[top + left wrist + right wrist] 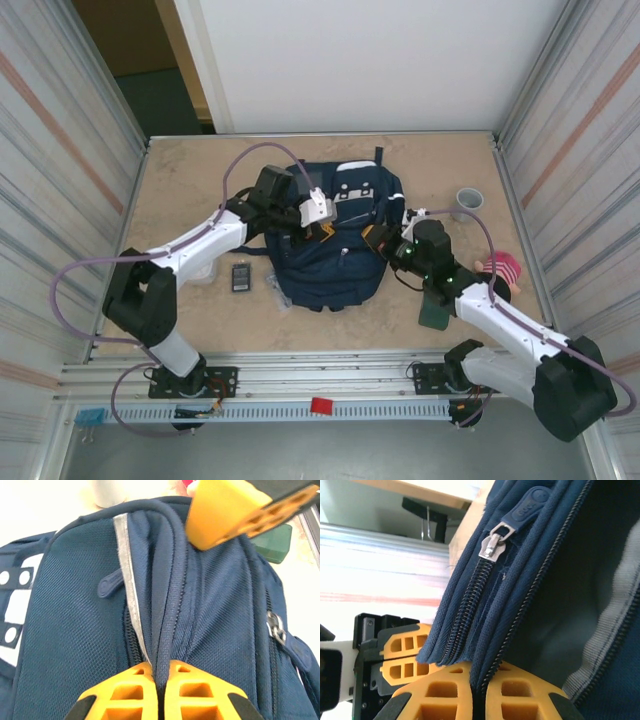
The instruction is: Pack the student bag
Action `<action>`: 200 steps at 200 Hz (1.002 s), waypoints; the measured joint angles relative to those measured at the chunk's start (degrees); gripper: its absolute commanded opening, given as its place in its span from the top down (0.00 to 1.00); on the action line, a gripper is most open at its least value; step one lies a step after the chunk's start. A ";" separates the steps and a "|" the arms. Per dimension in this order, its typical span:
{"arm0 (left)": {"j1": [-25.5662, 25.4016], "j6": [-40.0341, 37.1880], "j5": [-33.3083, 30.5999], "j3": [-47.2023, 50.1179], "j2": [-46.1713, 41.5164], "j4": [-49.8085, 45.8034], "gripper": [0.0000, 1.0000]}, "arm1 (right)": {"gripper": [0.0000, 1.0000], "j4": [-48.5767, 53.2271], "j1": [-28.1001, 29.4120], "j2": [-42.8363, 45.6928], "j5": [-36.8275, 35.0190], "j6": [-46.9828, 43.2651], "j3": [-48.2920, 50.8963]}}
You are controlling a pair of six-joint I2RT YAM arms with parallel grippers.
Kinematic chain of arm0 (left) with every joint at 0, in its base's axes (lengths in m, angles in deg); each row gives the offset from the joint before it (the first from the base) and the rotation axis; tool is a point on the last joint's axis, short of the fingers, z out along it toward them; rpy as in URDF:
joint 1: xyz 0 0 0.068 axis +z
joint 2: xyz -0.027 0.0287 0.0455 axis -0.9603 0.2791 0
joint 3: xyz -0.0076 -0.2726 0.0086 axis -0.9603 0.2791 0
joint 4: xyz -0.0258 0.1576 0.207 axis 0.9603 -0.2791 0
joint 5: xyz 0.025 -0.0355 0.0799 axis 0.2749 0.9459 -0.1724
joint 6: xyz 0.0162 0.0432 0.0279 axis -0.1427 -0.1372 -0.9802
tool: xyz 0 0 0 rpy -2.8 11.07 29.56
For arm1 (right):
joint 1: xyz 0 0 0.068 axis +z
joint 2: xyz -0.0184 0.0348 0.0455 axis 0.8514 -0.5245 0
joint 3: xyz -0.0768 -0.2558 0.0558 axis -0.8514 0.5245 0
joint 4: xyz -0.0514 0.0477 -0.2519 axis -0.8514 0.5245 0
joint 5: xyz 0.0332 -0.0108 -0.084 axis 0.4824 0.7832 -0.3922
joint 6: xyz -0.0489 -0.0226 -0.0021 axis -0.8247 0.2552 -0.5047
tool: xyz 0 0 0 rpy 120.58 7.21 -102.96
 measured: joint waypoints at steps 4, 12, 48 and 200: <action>0.00 0.13 0.00 -0.52 0.33 -0.20 0.84 | 1.00 0.07 0.48 0.44 -1.22 0.00 0.09; -0.02 1.01 -0.07 -1.53 0.90 -0.26 0.74 | 1.00 0.09 1.03 0.92 -2.91 -0.04 0.09; 0.50 14.12 -5.38 -2.10 -1.31 1.95 0.43 | 1.00 0.15 1.77 -0.35 -5.09 -0.44 -0.15; -20.85 66.18 -35.15 11.87 -12.20 -1.95 0.46 | 1.00 0.13 2.80 -5.95 -1.86 -6.23 -5.14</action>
